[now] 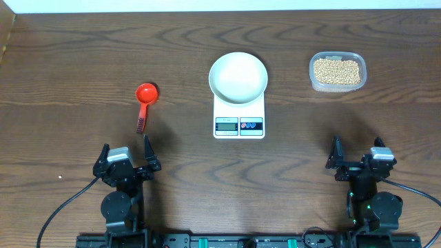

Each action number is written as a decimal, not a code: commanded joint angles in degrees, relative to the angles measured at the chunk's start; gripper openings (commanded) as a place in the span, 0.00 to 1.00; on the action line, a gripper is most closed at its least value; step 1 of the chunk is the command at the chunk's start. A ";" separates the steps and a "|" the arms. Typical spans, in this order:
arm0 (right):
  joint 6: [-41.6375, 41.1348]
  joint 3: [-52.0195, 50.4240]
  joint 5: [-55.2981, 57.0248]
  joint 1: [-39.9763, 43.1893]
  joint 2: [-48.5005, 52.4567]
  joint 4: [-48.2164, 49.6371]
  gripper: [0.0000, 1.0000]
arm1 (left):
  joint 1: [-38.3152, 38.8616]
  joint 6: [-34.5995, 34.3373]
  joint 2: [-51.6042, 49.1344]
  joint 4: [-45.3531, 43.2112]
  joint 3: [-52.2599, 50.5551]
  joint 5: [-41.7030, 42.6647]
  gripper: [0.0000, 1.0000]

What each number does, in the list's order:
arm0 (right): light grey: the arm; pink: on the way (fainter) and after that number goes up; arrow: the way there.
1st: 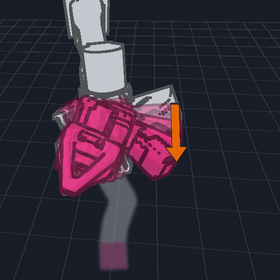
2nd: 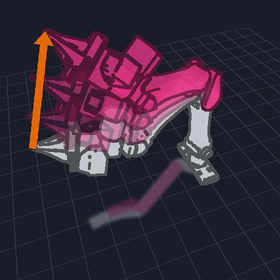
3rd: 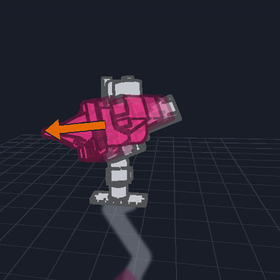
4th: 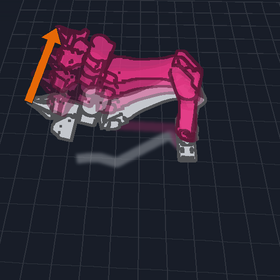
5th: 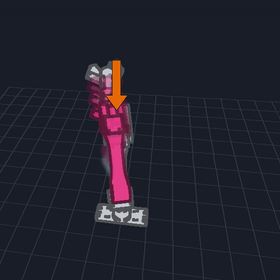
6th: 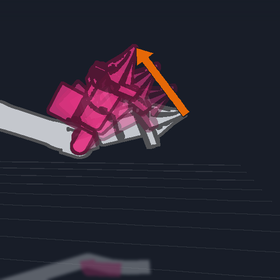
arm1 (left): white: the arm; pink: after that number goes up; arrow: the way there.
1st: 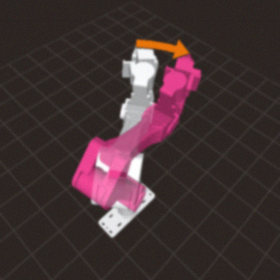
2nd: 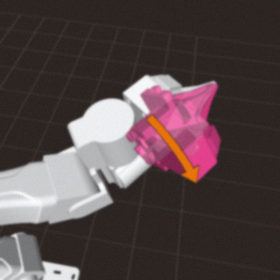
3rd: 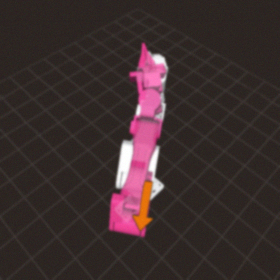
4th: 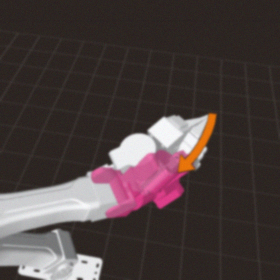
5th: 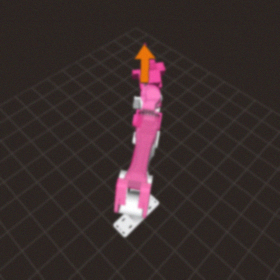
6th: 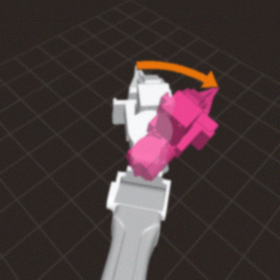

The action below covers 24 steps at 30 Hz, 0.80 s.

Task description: Scoop item into bowl and weigh 50g on scale

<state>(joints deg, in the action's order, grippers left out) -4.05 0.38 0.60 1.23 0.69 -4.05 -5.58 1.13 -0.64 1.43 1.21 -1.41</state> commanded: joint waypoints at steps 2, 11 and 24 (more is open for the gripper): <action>0.50 -0.07 -0.09 -0.57 -0.35 -0.28 1.00 | -0.24 -1.60 -0.44 1.46 -0.33 0.96 0.98; 0.50 -0.07 -0.09 -0.57 -0.35 -0.28 0.99 | -0.24 -1.31 -17.07 -0.85 10.49 0.98 0.98; 0.50 -0.07 -0.09 -0.57 -0.35 -0.28 0.99 | -0.37 -0.74 -60.08 6.71 43.04 6.36 0.98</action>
<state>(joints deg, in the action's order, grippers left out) -4.05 0.38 0.56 1.23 0.64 -4.05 -5.58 -0.01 -53.04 6.28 37.43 1.98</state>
